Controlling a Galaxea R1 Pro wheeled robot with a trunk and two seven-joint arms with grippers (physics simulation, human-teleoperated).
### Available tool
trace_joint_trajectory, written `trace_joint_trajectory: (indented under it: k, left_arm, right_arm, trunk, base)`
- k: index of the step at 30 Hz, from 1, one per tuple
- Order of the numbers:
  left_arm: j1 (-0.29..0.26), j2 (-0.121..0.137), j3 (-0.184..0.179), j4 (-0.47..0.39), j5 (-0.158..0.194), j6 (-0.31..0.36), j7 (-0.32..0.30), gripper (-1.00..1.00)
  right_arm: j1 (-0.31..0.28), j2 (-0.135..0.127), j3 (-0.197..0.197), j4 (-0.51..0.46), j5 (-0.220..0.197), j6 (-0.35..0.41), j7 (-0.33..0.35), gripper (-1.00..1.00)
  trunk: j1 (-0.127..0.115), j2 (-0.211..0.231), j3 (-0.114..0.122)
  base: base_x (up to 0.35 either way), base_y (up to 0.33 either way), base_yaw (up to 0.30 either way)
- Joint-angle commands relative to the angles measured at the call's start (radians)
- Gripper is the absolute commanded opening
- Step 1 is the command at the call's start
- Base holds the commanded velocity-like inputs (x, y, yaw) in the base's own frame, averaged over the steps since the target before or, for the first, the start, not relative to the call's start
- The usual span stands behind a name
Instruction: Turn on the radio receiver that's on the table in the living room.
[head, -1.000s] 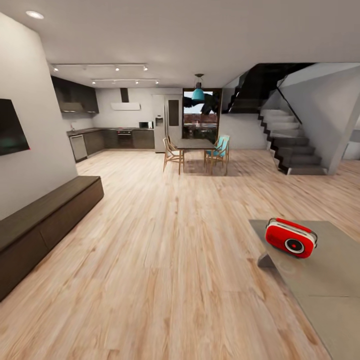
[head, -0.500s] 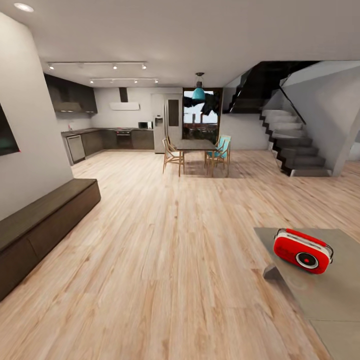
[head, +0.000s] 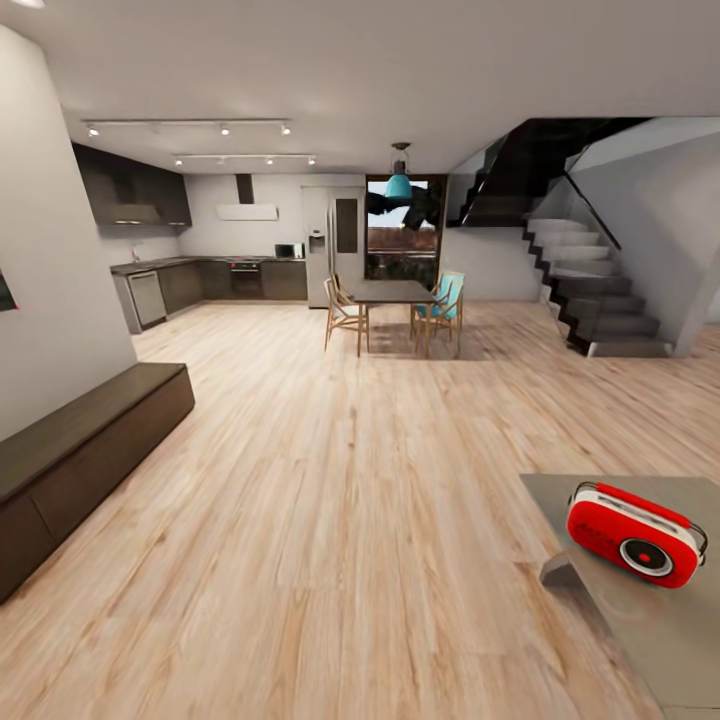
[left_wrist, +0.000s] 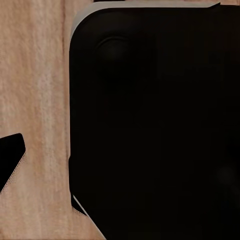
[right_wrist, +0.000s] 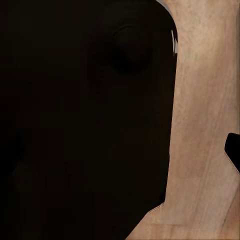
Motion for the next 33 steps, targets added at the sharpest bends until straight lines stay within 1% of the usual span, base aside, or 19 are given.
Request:
trace_joint_trajectory:
  k: [1, 33]
  left_arm:
    - [0.000, 0.000, 0.000, 0.000, 0.000, 0.000, 0.000, 1.00]
    - [0.000, -0.002, 0.000, 0.000, 0.000, -0.004, 0.000, 1.00]
  right_arm:
    - [0.000, 0.000, 0.000, 0.000, 0.000, 0.000, 0.000, 1.00]
    - [0.000, 0.000, 0.003, 0.000, 0.001, 0.001, 0.000, 1.00]
  trunk:
    - [0.000, 0.000, 0.000]
    - [0.000, 0.000, 0.000]
  base:
    - [0.327, 0.000, 0.000]
    - [0.327, 0.000, 0.000]
